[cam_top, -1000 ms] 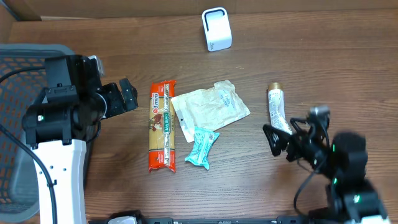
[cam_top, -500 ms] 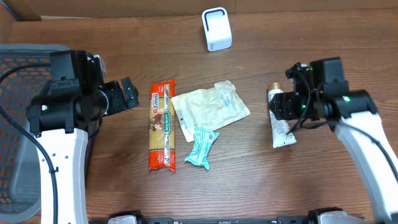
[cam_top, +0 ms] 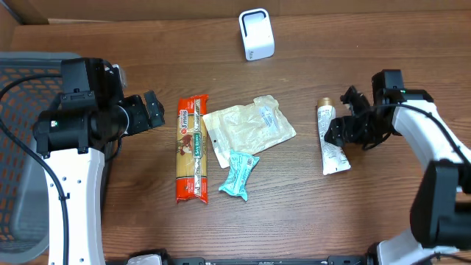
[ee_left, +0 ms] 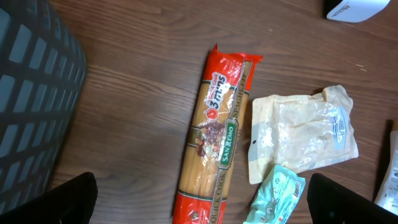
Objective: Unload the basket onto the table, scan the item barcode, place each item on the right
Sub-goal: 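Move the left gripper to rest and reach the right gripper to the tube, then grasp the white tube with the right gripper and lift it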
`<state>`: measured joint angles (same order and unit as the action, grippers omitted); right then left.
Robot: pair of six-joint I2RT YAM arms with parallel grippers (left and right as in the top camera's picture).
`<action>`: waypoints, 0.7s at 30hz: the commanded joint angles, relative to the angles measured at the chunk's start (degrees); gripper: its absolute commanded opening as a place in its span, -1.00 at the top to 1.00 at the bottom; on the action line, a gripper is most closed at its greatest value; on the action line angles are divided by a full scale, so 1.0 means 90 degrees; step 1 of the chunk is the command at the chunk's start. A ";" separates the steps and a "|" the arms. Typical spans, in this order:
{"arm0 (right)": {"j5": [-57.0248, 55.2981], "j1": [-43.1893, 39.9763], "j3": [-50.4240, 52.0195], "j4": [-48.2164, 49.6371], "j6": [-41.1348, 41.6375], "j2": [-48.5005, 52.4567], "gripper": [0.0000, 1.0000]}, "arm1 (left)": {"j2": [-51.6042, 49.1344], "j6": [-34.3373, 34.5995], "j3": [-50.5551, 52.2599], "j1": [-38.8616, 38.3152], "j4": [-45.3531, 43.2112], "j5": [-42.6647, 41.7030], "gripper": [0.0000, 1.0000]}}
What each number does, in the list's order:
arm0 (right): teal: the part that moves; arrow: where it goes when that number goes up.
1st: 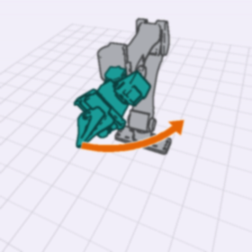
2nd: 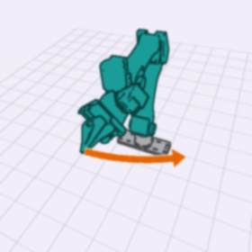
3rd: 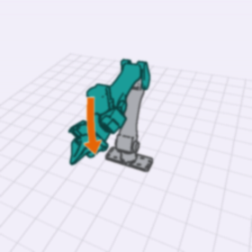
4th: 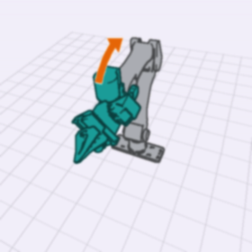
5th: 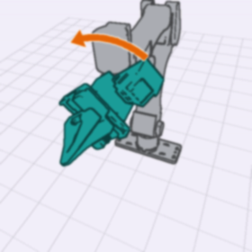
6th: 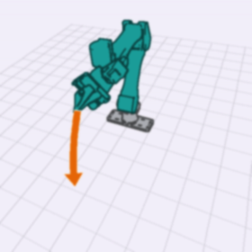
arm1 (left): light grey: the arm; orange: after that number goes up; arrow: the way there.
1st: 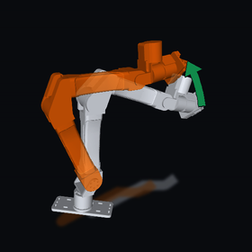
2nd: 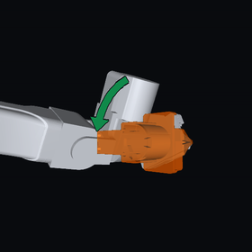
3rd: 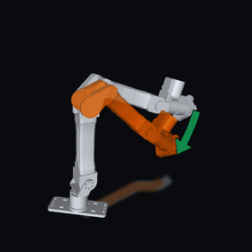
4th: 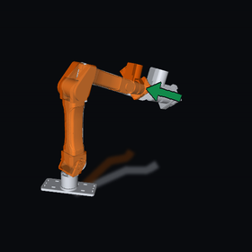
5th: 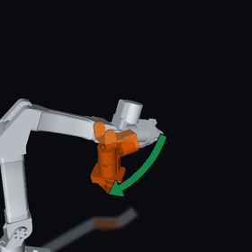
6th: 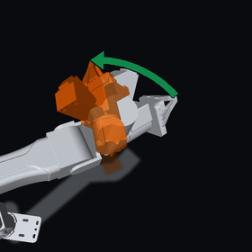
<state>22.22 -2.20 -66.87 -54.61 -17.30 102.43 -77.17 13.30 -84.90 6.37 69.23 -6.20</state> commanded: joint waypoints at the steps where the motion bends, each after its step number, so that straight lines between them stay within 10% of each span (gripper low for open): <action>1: 0.0520 -0.0002 -0.0066 0.0087 -0.0583 0.0318 -0.55 | -0.0046 -0.0100 -0.0119 0.0000 -0.0012 0.0049 -0.99; 7: 0.0372 -0.0002 0.0192 0.0471 -0.0583 0.0539 -0.43 | -0.0046 -0.0100 -0.0119 -0.0002 -0.0012 0.0046 -0.99; 14: 0.0408 -0.0039 0.0440 0.0884 -0.0036 0.0539 0.41 | -0.0046 -0.0100 -0.0119 -0.0002 -0.0010 0.0046 -1.00; 21: 0.1552 -0.0039 0.0384 0.0959 0.0095 0.0539 0.79 | -0.0046 -0.0100 -0.0119 -0.0002 -0.0012 0.0046 -0.99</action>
<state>29.85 -2.63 -63.61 -45.84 -17.21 107.09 -77.17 13.30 -84.90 6.37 69.23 -6.20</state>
